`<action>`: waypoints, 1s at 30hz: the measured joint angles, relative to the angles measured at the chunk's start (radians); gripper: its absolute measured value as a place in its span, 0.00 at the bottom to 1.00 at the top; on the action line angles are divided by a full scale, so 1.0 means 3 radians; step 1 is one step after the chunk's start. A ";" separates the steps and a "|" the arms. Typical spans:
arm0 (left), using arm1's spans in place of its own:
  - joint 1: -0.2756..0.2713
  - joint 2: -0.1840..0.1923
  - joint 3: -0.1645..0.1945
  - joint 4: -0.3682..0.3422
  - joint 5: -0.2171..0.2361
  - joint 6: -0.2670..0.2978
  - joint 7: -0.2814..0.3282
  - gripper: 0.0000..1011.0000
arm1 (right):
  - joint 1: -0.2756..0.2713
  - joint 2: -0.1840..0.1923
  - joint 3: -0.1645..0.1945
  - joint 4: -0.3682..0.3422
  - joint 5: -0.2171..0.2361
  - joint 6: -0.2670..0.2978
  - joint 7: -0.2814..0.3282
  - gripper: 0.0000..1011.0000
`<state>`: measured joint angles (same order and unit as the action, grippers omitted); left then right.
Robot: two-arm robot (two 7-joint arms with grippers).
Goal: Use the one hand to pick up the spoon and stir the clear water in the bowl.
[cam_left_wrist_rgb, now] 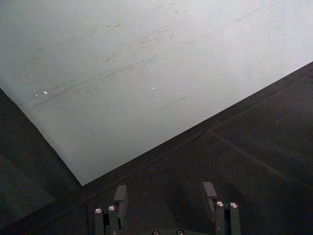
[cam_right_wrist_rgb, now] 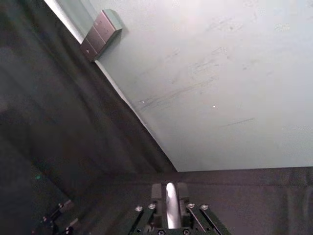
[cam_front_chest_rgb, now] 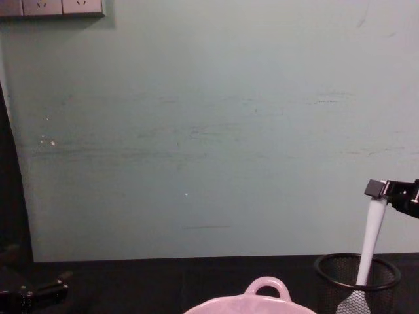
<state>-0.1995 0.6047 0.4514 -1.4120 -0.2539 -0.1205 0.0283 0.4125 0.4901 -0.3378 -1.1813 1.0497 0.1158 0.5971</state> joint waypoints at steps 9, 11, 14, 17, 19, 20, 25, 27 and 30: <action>0.0000 0.0000 0.0000 0.0000 0.0000 0.0000 0.0000 0.99 | -0.0036 0.0065 -0.0033 -0.0095 -0.0031 -0.0011 -0.0126 0.47; 0.0000 0.0000 0.0000 0.0000 0.0000 0.0000 0.0000 0.99 | -0.0058 0.0098 -0.0047 -0.0142 -0.0069 -0.0010 -0.0180 0.53; 0.0000 0.0000 0.0000 0.0000 0.0000 0.0000 0.0000 0.99 | -0.0082 0.0117 -0.0049 -0.0166 -0.0087 -0.0009 -0.0217 0.63; 0.0000 0.0000 0.0000 0.0000 0.0000 0.0000 0.0000 0.99 | -0.0101 0.0118 -0.0044 -0.0166 -0.0089 -0.0012 -0.0238 0.73; 0.0000 0.0000 0.0000 0.0000 0.0000 0.0000 0.0000 0.99 | -0.0110 0.0118 -0.0043 -0.0166 -0.0091 -0.0012 -0.0248 0.80; 0.0000 0.0000 0.0000 0.0000 0.0000 0.0000 0.0000 0.99 | -0.0112 0.0119 -0.0044 -0.0166 -0.0097 -0.0011 -0.0256 0.82; 0.0000 0.0000 0.0000 0.0000 0.0000 0.0000 0.0000 0.99 | -0.0137 0.0190 -0.0084 -0.0276 -0.0231 0.0032 -0.0419 0.94; 0.0000 0.0000 0.0000 0.0000 0.0000 0.0000 0.0000 0.99 | -0.0157 0.0247 -0.0097 -0.0367 -0.0316 0.0080 -0.0530 0.98; 0.0000 0.0000 0.0000 0.0000 0.0000 0.0000 0.0000 0.99 | -0.0211 0.0349 -0.0107 -0.0557 -0.0447 0.0160 -0.0697 0.99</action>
<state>-0.1995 0.6047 0.4514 -1.4120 -0.2539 -0.1205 0.0283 0.3492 0.5949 -0.3697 -1.3484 0.9155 0.1638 0.3881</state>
